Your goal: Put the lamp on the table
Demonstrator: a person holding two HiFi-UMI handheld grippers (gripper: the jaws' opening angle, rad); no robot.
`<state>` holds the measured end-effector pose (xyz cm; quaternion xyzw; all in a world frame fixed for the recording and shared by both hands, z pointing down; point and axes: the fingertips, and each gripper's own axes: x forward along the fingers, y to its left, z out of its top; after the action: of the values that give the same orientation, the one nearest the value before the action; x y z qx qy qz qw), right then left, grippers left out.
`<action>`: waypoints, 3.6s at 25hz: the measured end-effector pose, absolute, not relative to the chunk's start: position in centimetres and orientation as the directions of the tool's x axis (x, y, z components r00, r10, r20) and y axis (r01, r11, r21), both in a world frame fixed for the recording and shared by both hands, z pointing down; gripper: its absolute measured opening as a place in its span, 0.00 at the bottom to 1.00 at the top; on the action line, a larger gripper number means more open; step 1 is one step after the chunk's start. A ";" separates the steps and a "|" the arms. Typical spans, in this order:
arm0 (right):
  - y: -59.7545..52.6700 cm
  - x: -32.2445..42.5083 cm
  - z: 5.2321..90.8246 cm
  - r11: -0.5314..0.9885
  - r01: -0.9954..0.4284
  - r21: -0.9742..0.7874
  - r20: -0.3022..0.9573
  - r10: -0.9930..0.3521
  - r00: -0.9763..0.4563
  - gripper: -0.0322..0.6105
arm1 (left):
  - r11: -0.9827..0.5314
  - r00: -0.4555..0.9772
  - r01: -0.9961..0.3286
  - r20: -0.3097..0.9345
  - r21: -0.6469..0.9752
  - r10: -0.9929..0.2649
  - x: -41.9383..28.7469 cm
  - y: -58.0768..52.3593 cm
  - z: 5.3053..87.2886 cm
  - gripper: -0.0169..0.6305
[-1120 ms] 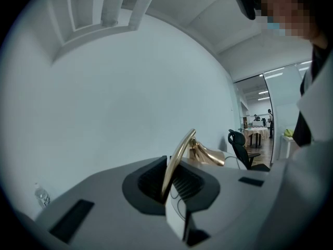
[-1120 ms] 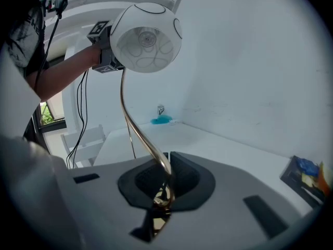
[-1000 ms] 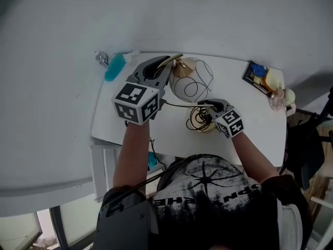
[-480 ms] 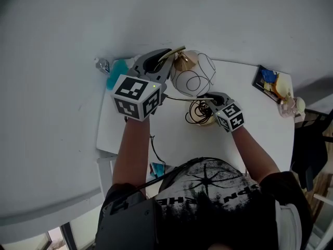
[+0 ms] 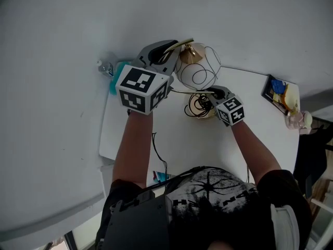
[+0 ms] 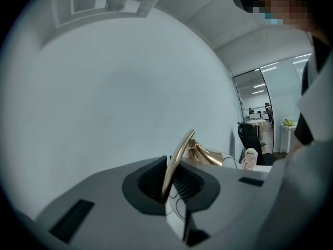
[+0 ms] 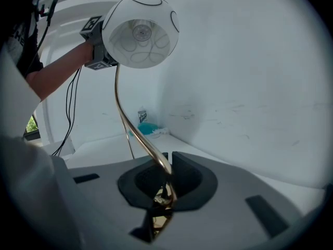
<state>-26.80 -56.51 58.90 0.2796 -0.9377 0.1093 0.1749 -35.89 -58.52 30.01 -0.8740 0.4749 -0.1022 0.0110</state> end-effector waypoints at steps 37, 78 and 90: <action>-68.6 -32.0 63.4 0.758 -0.615 -0.215 0.395 -0.509 -0.765 0.12 | -0.528 0.475 -0.766 0.232 -0.367 -0.849 -33.9 -67.7 31.6 0.06; -67.1 -29.5 62.4 0.762 -0.623 -0.175 0.408 -0.520 -0.750 0.33 | -0.448 0.369 -0.741 0.253 -0.500 -0.894 -34.5 -64.7 30.9 0.25; -60.2 -25.5 55.0 0.799 -0.589 -0.117 0.331 -0.528 -0.782 0.29 | -0.323 0.268 -0.868 0.191 -0.377 -0.944 -36.4 -57.3 32.1 0.25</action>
<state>-25.51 -60.23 54.97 0.2980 -0.9378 0.1074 0.1424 -36.35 -57.28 32.12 -0.7901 0.5736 -0.1924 0.0986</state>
